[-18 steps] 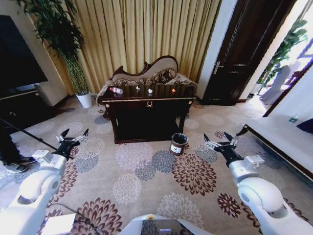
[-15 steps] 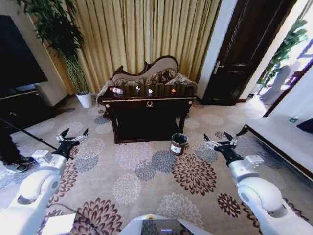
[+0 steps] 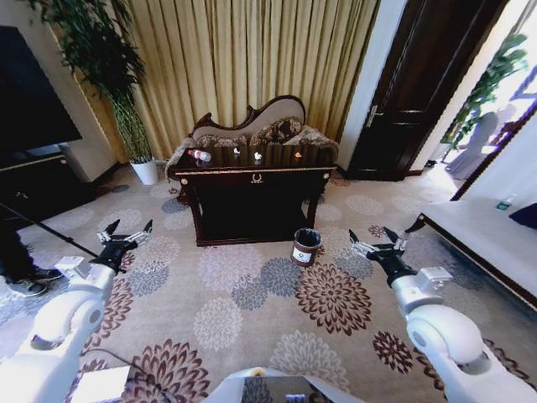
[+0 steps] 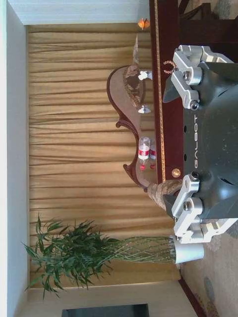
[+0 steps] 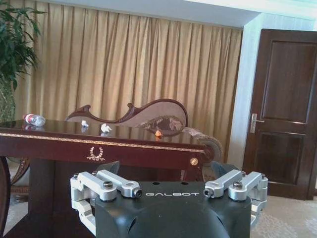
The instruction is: Move to the front of the table and place the trash on the table into the trash bin.
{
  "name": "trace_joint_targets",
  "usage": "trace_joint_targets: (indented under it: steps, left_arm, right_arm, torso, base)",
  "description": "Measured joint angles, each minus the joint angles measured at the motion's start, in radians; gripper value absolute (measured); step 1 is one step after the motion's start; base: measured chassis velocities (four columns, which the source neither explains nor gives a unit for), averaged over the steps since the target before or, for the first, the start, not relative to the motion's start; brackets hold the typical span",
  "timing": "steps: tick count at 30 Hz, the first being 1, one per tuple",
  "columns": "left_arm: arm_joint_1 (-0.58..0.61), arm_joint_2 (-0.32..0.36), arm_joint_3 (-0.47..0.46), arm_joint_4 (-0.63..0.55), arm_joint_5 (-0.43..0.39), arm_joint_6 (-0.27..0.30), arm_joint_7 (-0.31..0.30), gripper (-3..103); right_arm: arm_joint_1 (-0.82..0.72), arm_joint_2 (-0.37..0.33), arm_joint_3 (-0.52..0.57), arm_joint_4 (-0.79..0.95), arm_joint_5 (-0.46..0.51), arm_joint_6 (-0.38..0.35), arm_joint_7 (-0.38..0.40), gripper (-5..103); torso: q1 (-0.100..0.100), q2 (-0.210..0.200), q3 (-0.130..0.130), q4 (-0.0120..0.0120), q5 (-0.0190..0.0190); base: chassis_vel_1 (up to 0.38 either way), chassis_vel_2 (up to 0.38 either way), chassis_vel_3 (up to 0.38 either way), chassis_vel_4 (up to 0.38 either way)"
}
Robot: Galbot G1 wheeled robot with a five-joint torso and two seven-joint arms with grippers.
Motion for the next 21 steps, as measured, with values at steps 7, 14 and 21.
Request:
trace_joint_targets:
  steps: [7, 14, 21]
  left_arm:
    - [0.002, -0.001, 0.0, -0.002, 0.002, -0.003, 0.0, 100]
    - [0.0, 0.0, 0.005, -0.002, 0.003, -0.005, 0.0, 100]
    - [-0.005, 0.01, 0.007, 0.0, 0.002, -0.007, 0.001, 100]
  right_arm:
    - [-0.001, 0.0, -0.006, -0.006, -0.003, 0.025, -0.008, 100]
    - [-0.006, 0.004, -0.004, -0.01, -0.007, 0.03, -0.016, 100]
    - [-0.011, 0.012, -0.007, -0.015, -0.017, 0.036, -0.032, 100]
  torso:
    - [0.0, 0.0, 0.0, 0.0001, 0.0]
    - [0.0, 0.0, 0.0, 0.0, 0.0]
    - [0.0, 0.0, 0.0, 0.0001, 0.0001]
  base:
    - [0.0, 0.0, 0.0, 0.0]
    - [0.0, 0.0, 0.0, 0.0]
    - [-0.025, 0.034, 0.031, -0.036]
